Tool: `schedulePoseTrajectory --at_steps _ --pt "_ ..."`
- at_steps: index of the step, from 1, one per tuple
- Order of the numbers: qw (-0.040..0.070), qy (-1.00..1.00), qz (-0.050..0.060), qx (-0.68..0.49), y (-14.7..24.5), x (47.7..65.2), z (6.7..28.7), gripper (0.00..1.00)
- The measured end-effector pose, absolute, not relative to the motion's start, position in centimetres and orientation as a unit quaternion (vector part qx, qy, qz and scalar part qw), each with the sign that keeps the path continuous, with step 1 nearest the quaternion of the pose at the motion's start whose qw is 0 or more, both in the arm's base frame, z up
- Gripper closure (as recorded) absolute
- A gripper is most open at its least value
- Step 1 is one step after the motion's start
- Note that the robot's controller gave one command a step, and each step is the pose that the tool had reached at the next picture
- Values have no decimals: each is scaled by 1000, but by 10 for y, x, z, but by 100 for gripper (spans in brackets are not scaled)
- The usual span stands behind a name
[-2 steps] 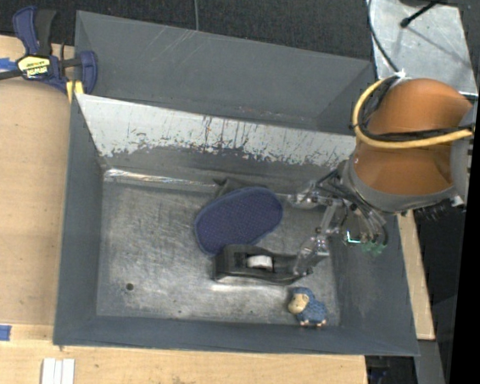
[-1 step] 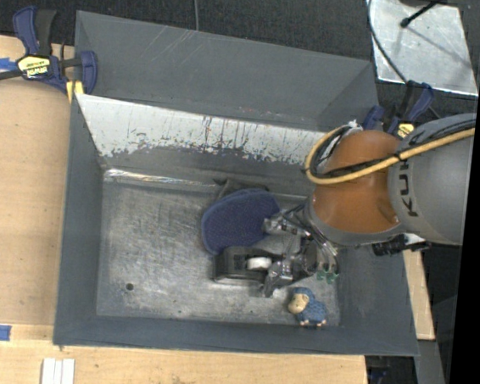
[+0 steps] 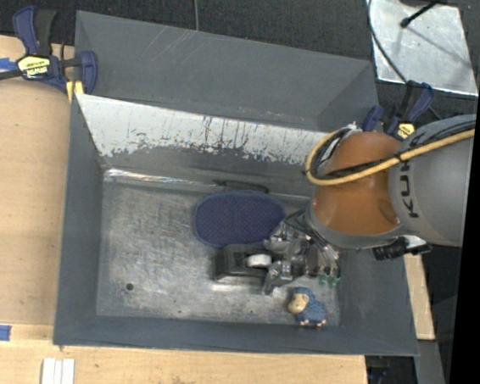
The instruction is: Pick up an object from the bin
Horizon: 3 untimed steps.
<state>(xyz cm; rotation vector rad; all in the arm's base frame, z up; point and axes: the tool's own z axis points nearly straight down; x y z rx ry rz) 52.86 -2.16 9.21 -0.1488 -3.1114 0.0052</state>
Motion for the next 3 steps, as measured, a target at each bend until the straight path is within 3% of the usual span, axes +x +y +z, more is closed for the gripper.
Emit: schedulePoseTrajectory --at_steps 1,2,3 --pt "1 -999 1 -48 -21 533 91 0" --pt "13 -999 2 -47 -22 529 91 100" --pt "-2 -1000 1 25 -30 494 240 100"
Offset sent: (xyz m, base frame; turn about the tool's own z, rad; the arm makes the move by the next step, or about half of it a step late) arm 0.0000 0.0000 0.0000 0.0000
